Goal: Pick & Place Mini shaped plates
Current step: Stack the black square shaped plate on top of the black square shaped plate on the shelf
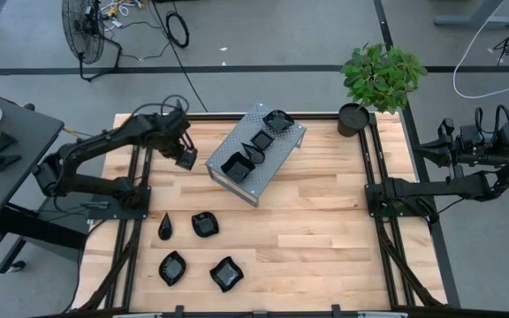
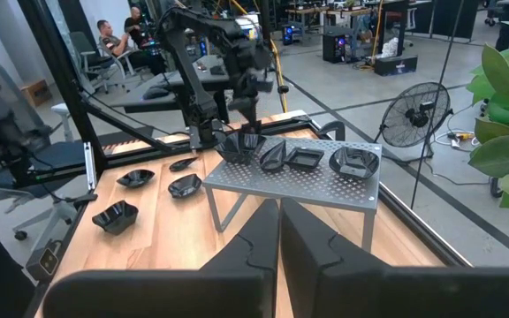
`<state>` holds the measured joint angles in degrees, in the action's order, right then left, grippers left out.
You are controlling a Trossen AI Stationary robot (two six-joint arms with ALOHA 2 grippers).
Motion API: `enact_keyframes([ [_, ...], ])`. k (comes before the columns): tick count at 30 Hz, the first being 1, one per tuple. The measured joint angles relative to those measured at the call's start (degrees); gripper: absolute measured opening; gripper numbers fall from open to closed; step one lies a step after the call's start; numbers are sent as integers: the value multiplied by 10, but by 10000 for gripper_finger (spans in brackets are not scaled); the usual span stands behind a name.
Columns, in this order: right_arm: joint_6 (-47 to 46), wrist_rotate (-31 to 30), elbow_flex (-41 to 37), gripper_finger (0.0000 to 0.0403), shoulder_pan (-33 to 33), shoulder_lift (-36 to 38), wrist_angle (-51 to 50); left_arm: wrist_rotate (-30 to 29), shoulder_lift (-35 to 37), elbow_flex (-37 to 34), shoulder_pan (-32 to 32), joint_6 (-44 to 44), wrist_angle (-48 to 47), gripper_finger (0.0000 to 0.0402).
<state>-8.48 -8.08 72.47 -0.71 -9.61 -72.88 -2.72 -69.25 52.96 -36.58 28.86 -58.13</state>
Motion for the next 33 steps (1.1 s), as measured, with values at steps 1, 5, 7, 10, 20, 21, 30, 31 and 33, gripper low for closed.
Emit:
enact_keyframes([
  [1,0,0,0,20,0,0,0,-3,0,14,0,-1,-4,9],
  [5,0,0,0,20,0,0,0,-5,0,78,0,-18,-1,9],
  [7,0,0,0,20,0,0,0,-3,0,107,0,-34,16,9],
  [10,0,0,0,20,0,0,0,2,-1,145,1,-59,67,9],
  [20,0,0,0,20,0,0,0,147,-23,166,-2,-64,343,9],
  [21,0,0,0,20,0,0,0,164,-31,165,-3,-57,363,9],
  [30,0,0,0,20,0,0,0,303,-120,165,-5,1,473,9],
  [31,0,0,0,20,0,0,0,317,-130,165,-5,8,480,9],
  [33,0,0,0,20,0,0,0,339,-150,165,-5,20,485,9],
])
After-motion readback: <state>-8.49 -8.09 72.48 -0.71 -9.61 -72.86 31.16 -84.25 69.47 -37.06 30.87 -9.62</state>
